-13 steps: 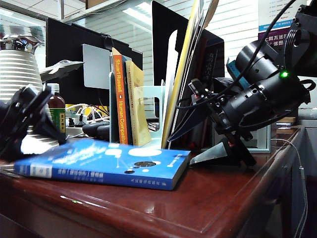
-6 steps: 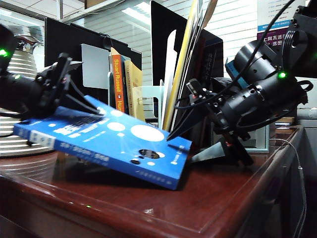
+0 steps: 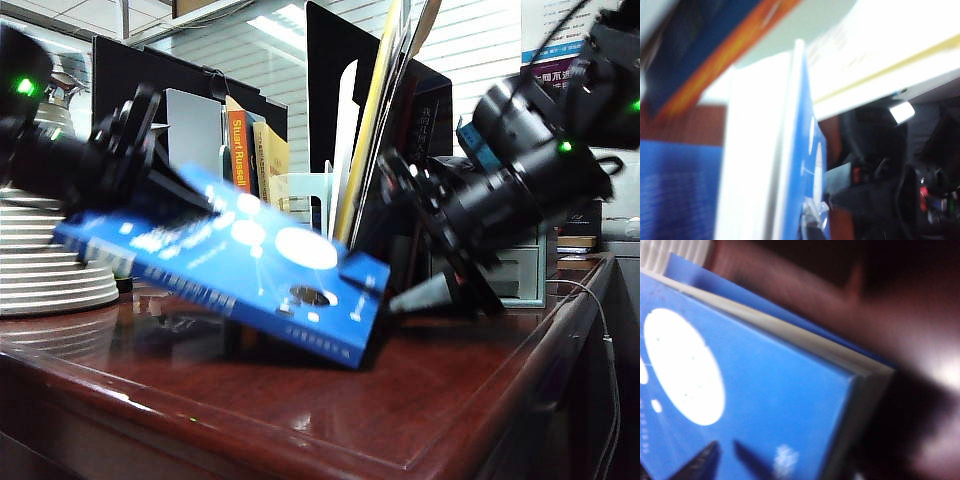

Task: Pick up the blue book and put it on the bookshelf.

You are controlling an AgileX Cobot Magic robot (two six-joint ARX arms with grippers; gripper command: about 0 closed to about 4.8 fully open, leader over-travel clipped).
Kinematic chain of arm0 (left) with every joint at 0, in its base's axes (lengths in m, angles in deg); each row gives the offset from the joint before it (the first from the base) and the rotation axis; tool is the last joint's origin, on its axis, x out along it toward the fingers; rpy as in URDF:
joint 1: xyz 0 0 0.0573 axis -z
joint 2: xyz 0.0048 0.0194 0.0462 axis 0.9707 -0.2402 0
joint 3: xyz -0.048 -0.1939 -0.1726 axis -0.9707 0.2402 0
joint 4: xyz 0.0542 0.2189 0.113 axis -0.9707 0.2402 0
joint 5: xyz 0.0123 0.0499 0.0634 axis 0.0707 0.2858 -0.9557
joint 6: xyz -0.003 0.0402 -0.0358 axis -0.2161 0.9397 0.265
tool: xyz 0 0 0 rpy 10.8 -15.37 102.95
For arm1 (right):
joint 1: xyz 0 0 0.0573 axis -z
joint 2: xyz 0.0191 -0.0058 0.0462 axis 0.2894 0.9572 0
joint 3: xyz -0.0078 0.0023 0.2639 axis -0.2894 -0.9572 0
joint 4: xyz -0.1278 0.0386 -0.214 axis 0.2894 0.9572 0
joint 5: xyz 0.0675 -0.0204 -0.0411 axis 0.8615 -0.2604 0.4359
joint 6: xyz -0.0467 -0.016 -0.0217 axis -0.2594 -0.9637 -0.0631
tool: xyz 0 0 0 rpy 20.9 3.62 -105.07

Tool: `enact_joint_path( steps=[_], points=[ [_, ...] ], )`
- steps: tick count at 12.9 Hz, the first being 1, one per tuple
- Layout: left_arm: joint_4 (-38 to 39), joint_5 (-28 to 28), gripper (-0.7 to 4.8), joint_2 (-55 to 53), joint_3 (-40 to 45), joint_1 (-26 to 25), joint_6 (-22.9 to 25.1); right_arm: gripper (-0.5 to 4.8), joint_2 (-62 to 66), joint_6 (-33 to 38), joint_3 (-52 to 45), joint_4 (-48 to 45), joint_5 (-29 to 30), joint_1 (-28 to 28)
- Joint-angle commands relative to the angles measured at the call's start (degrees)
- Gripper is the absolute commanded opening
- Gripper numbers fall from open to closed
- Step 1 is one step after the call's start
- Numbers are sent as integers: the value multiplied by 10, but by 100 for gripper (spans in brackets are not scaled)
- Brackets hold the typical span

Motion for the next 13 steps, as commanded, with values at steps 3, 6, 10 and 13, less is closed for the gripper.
enact_joint_path(
  steps=[3,6,10,13],
  points=[
    [-28,35,-6,24,-44,5,-30,465,-23,-4,31,-10,99,32],
    [-27,56,-6,68,-45,5,-49,466,-60,-48,31,38,105,54],
    [-27,69,-6,134,-46,-2,-68,466,-91,-48,31,41,133,54],
    [-25,65,-6,196,-46,-25,-77,477,-130,-48,31,46,133,54]
  ],
)
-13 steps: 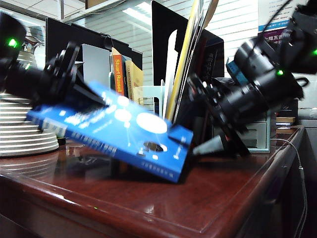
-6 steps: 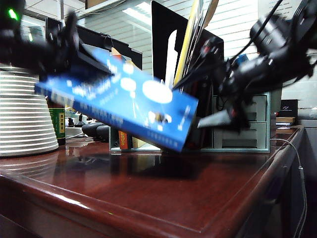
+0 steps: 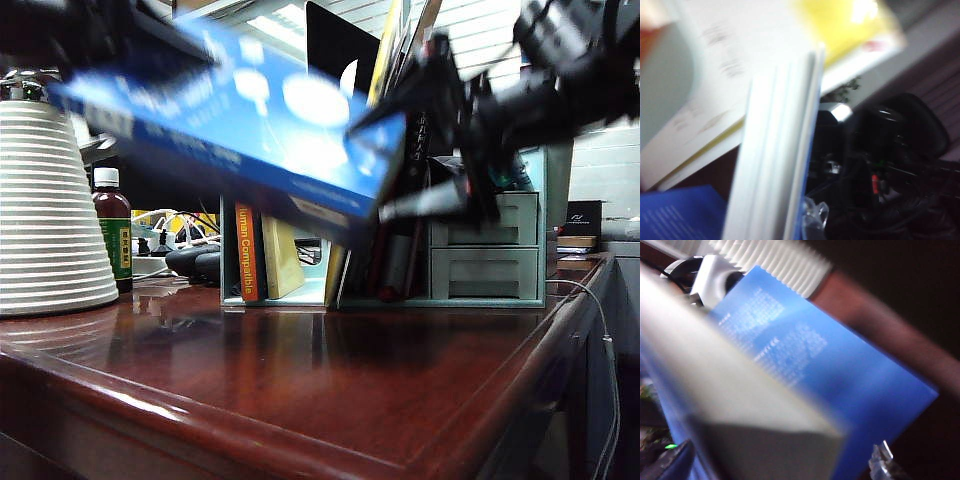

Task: Pick up the blue book and put it on the bookshelf.

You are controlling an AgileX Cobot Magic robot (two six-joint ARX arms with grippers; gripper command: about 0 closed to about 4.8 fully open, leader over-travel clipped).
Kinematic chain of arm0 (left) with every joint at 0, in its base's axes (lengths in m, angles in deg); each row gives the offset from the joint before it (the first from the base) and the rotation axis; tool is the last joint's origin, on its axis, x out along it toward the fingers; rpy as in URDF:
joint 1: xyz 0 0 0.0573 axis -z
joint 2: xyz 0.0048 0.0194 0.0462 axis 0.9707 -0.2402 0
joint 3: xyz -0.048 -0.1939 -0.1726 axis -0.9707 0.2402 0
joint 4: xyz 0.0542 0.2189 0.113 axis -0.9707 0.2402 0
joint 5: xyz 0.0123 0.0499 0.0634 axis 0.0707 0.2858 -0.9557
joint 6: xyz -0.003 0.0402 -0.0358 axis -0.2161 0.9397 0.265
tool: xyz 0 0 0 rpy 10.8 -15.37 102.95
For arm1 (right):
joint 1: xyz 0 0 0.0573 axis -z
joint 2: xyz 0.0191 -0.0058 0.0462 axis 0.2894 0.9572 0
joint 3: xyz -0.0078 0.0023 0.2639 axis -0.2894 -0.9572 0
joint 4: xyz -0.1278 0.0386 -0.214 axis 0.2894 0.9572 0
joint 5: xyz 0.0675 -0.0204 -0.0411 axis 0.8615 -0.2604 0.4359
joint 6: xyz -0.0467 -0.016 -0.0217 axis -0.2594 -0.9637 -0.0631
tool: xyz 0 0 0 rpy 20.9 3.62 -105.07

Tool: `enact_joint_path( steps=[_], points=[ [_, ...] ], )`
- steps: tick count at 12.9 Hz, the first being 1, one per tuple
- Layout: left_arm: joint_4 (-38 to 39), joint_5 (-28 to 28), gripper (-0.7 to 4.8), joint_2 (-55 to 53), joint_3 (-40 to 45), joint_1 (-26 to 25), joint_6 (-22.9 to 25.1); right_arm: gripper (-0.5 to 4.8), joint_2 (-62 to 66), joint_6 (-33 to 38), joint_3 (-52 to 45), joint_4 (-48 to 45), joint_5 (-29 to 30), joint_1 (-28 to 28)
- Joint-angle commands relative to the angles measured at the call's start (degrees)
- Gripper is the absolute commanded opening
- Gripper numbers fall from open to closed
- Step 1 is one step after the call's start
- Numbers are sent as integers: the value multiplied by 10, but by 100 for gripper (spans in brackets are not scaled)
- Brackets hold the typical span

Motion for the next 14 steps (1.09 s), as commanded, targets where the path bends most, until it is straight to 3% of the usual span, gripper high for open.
enact_joint_path(
  steps=[1,6,7,8,9,10,12,14],
  points=[
    [-34,6,-6,61,-11,-32,-20,477,-44,-4,3,0,-1,0],
    [-33,-59,-6,124,-79,-104,-5,466,-142,-4,3,-12,-40,14],
    [-32,-76,-6,124,-104,-103,18,415,-162,-4,3,-22,-59,14],
    [2,-101,-6,123,-139,-102,51,193,-185,-5,5,-35,-76,15],
    [60,-126,-6,122,-166,-99,86,36,-203,-8,5,-45,-92,14],
    [112,-156,-6,122,-188,-86,128,-6,-219,-22,5,-49,-113,14],
    [142,-211,-6,122,-205,-63,175,-6,-253,-65,5,-29,-180,12],
    [145,-303,-6,117,-205,-4,191,-6,-299,-194,5,6,-248,10]
  ],
)
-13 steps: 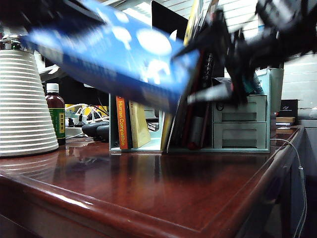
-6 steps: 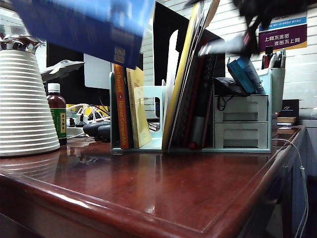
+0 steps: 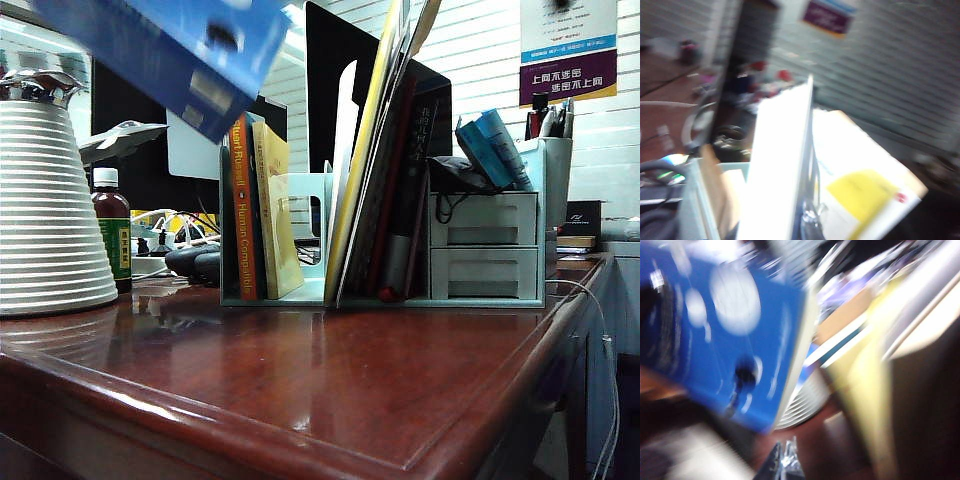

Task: Pick up the blue book and put it on the bookshelf.

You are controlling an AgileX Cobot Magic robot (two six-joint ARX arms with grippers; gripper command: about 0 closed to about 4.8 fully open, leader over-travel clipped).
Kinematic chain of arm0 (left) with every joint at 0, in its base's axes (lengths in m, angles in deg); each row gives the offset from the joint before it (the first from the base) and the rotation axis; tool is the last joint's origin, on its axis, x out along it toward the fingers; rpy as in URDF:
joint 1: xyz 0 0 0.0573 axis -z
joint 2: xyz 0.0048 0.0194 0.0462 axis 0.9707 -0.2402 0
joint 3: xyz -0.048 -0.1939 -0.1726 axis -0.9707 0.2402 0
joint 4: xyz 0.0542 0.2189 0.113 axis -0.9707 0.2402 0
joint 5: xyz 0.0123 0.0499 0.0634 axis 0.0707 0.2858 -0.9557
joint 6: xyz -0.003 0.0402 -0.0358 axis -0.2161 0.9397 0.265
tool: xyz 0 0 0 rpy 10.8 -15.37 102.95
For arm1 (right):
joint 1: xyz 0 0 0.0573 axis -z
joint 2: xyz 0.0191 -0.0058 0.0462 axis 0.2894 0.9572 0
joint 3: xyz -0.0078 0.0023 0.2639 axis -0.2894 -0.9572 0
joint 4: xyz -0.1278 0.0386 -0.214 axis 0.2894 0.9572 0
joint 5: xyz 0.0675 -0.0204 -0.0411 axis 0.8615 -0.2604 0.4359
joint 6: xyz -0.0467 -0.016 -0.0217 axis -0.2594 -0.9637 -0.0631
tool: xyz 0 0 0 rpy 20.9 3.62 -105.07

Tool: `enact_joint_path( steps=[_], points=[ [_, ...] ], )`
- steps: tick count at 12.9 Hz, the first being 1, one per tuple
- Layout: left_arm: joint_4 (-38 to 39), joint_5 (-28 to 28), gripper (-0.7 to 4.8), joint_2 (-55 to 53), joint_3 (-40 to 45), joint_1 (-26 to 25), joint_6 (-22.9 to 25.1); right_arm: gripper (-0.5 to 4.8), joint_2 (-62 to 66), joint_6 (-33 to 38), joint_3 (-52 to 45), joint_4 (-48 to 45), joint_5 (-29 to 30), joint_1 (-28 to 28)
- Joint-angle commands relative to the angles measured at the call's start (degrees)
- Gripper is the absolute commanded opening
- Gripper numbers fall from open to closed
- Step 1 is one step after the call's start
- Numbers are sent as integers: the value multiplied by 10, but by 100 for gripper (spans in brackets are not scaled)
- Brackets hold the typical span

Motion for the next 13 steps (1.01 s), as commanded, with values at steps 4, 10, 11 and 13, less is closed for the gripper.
enact_joint_path(
  steps=[4,10,11,13],
  points=[
    [-80,-184,-6,-29,-17,118,69,-6,-61,-151,3,27,-71,-2],
    [-65,-224,-6,-41,-164,117,80,-6,-61,-151,2,28,-70,-1],
    [-101,-220,-6,-67,-164,118,31,-6,-61,-151,2,28,-63,-1],
    [-125,-220,-6,-103,-167,118,-2,-6,-60,-151,2,30,-59,-1]
  ],
)
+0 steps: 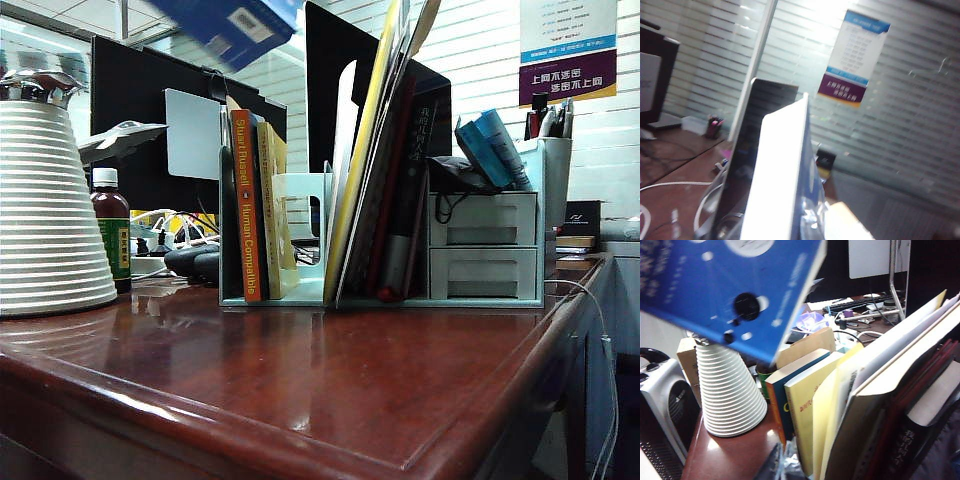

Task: Pick up the blue book and put it on the bookshelf.

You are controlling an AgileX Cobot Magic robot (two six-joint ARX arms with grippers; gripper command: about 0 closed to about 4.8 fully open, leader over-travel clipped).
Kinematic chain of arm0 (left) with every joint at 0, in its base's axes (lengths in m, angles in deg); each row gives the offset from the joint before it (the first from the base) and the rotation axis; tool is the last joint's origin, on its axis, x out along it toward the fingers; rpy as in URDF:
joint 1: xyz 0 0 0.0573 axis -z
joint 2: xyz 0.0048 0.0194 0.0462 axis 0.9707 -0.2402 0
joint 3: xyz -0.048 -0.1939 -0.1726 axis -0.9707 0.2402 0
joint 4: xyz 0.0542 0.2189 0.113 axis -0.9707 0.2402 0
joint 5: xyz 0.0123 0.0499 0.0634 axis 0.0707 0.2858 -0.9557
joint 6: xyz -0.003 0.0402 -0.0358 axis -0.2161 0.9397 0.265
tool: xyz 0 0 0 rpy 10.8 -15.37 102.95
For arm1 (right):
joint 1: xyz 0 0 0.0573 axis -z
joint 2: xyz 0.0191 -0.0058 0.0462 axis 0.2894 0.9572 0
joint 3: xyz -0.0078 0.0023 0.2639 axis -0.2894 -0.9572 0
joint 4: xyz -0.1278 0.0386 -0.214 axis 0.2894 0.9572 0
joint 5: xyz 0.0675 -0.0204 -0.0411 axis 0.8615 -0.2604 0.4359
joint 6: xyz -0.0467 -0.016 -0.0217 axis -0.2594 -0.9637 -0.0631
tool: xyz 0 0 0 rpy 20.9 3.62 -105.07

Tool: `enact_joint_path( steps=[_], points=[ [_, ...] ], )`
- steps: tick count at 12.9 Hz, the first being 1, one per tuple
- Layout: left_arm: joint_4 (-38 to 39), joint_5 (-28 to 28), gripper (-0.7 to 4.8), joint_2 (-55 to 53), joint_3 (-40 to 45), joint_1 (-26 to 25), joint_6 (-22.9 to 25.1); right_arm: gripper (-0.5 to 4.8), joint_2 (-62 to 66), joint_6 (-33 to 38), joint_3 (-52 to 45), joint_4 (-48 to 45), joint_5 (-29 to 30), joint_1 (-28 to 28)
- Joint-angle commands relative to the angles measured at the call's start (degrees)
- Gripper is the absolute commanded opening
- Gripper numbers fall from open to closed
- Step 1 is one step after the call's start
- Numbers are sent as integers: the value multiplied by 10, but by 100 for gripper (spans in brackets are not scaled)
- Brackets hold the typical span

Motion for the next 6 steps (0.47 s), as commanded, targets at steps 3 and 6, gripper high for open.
enact_joint_path(
  steps=[3,6],
  points=[
    [-109,-2,-6,-58,-12,1,-32,-6,-2,-1,2,-6,4,-1],
    [-127,-9,-6,-98,-12,1,-16,-6,-3,-1,2,-6,15,-1]
  ],
)
